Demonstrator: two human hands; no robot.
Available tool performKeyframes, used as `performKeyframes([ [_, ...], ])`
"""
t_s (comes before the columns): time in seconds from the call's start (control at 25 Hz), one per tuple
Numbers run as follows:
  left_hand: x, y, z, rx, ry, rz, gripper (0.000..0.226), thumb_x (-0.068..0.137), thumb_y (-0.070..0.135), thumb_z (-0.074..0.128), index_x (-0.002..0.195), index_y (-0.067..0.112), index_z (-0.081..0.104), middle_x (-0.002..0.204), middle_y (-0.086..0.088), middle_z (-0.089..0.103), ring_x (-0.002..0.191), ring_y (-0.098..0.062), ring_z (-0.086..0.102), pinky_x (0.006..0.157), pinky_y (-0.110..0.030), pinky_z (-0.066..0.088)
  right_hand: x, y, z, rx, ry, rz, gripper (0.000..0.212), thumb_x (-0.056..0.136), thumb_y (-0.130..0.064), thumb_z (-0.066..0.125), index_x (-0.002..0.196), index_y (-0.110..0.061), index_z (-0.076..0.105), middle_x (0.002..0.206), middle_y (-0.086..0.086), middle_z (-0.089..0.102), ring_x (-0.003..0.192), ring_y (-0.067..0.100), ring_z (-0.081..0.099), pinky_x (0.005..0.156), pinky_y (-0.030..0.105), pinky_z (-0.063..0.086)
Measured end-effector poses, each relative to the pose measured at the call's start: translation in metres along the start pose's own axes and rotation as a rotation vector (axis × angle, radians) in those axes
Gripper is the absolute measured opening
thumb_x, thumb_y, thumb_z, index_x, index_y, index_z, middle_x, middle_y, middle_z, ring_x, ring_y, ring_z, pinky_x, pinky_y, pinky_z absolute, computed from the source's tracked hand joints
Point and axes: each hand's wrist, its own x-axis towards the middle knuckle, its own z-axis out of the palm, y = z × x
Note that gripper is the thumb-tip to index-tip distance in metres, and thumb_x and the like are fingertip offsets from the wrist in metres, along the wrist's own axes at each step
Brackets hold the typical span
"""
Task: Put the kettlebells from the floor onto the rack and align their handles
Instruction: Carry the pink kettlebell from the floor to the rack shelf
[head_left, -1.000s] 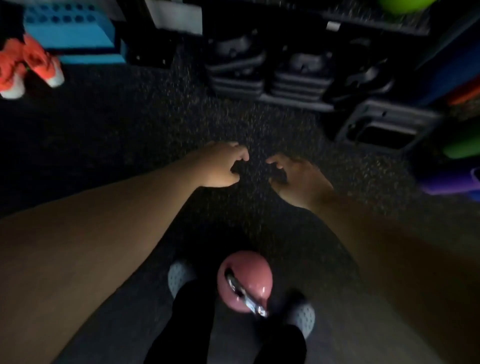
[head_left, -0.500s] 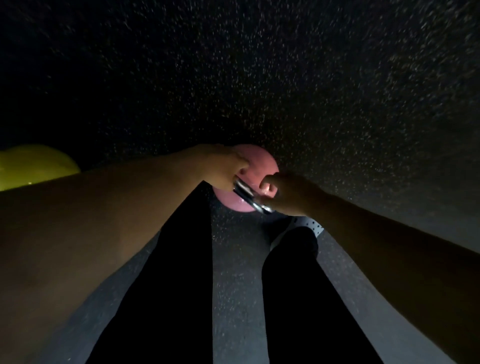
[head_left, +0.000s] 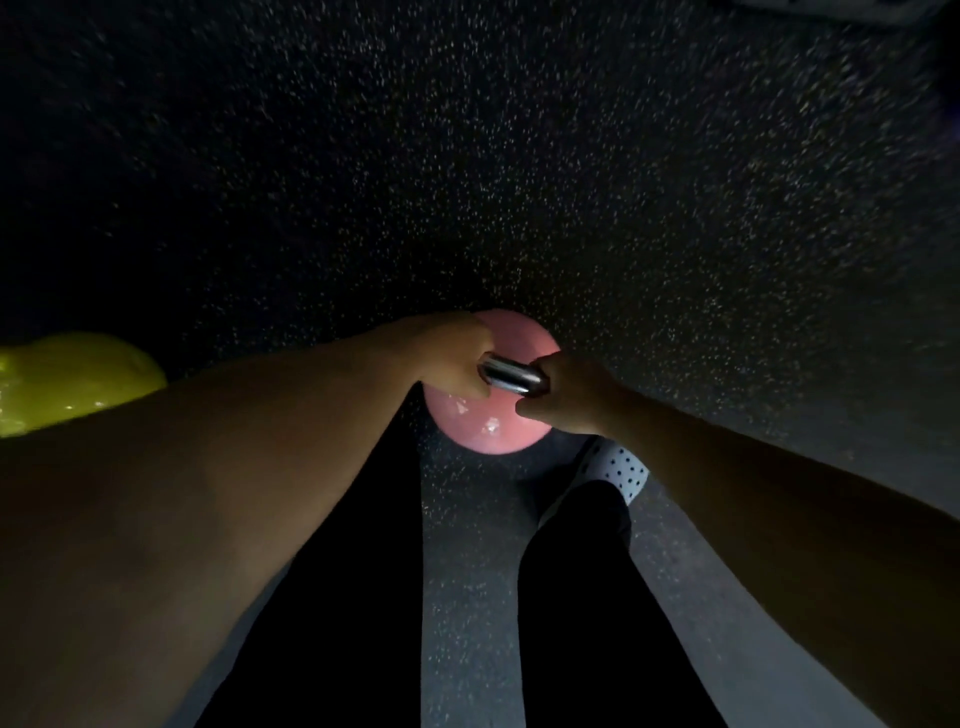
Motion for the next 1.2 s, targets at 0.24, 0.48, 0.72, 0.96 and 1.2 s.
performKeyframes([
  [0.24,-0.052,0.028,-0.078,-0.103,0.327,0.03,0.015,0.069,0.032,0.072,0.065,0.024,0.059,0.058,0.005,0.06,0.05,-0.013,0.06,0.042,-0.024,0.039,-0.022,-0.051,-0.114,-0.154,0.16,-0.088,0.018,0.066,-0.042,0.064,0.066,-0.026,0.057,0.062,-0.007,0.057,0.057,0.011,0.056,0.045,0.021,0.037],
  [0.48,-0.098,0.058,-0.211,0.001,0.557,0.028,0.015,0.067,0.041,0.069,0.072,0.026,0.065,0.061,0.011,0.057,0.057,-0.012,0.06,0.047,-0.022,0.042,-0.04,-0.111,-0.238,-0.276,0.477,-0.35,0.016,0.07,-0.029,0.063,0.067,-0.014,0.066,0.061,0.004,0.068,0.057,0.023,0.063,0.053,0.025,0.044],
  [0.72,-0.147,0.017,-0.367,0.07,0.778,0.022,0.023,0.064,0.041,0.061,0.053,0.029,0.045,0.055,0.009,0.053,0.053,-0.015,0.057,0.045,-0.021,0.032,0.002,-0.224,-0.36,-0.325,0.757,-0.426,0.017,0.069,-0.028,0.067,0.066,-0.011,0.065,0.059,0.01,0.067,0.056,0.034,0.062,0.051,0.032,0.044],
  [0.96,-0.191,-0.053,-0.488,0.316,1.085,0.046,0.02,0.071,0.043,0.064,0.072,0.023,0.066,0.068,-0.002,0.068,0.06,-0.027,0.065,0.055,-0.024,0.033,0.057,-0.346,-0.442,-0.395,0.909,-0.489,0.024,0.076,-0.034,0.07,0.076,-0.01,0.065,0.069,0.015,0.069,0.065,0.04,0.066,0.054,0.041,0.052],
  [1.2,-0.213,-0.121,-0.61,0.385,1.191,0.101,0.022,0.075,0.039,0.067,0.073,0.017,0.065,0.057,0.006,0.053,0.046,-0.016,0.051,0.05,-0.022,0.033,0.124,-0.439,-0.525,-0.383,0.999,-0.565,0.022,0.078,-0.031,0.071,0.09,-0.013,0.068,0.073,0.011,0.071,0.066,0.034,0.068,0.058,0.033,0.054],
])
